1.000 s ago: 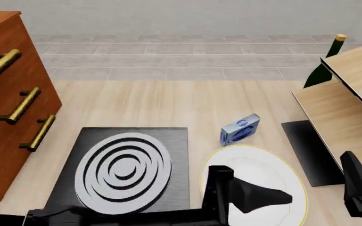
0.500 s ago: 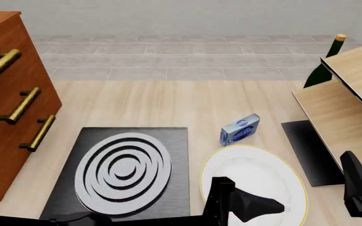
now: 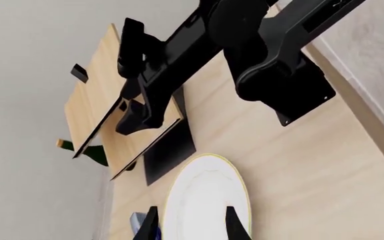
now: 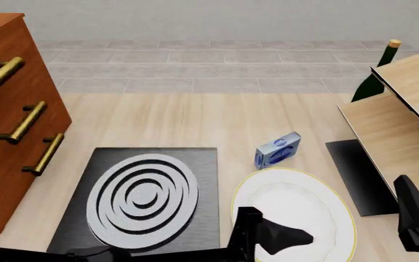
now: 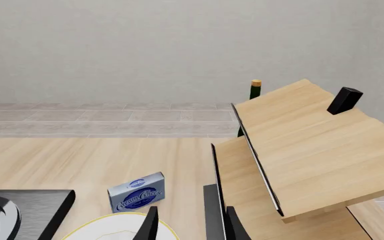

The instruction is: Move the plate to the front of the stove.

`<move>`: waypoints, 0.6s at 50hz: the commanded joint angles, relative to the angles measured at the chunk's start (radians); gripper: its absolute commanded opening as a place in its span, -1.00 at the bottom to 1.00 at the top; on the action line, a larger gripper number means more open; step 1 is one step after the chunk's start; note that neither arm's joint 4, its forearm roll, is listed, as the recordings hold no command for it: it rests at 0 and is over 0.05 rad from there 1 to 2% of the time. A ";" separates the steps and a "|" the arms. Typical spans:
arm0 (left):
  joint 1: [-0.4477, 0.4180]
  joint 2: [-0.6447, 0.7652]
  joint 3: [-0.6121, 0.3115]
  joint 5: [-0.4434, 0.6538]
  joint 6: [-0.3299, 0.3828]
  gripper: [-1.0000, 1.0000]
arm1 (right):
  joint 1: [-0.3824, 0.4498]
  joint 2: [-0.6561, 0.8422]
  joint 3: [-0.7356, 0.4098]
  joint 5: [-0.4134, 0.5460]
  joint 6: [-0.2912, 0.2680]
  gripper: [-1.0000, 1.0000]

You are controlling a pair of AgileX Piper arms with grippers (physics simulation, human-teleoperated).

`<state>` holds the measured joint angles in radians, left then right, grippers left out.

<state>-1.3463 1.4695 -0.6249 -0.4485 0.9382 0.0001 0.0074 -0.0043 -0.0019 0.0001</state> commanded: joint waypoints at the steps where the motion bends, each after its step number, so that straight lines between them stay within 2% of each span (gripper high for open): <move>1: 0.017 0.024 0.017 -0.024 0.008 1.00 | 0.000 0.000 0.000 0.000 0.000 1.00; 30: 0.028 0.093 0.059 -0.087 0.059 1.00 | 0.000 0.000 0.000 0.000 0.000 1.00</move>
<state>-1.3194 1.5389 -0.5827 -0.5134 0.9753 0.0001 0.0074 -0.0043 -0.0019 0.0000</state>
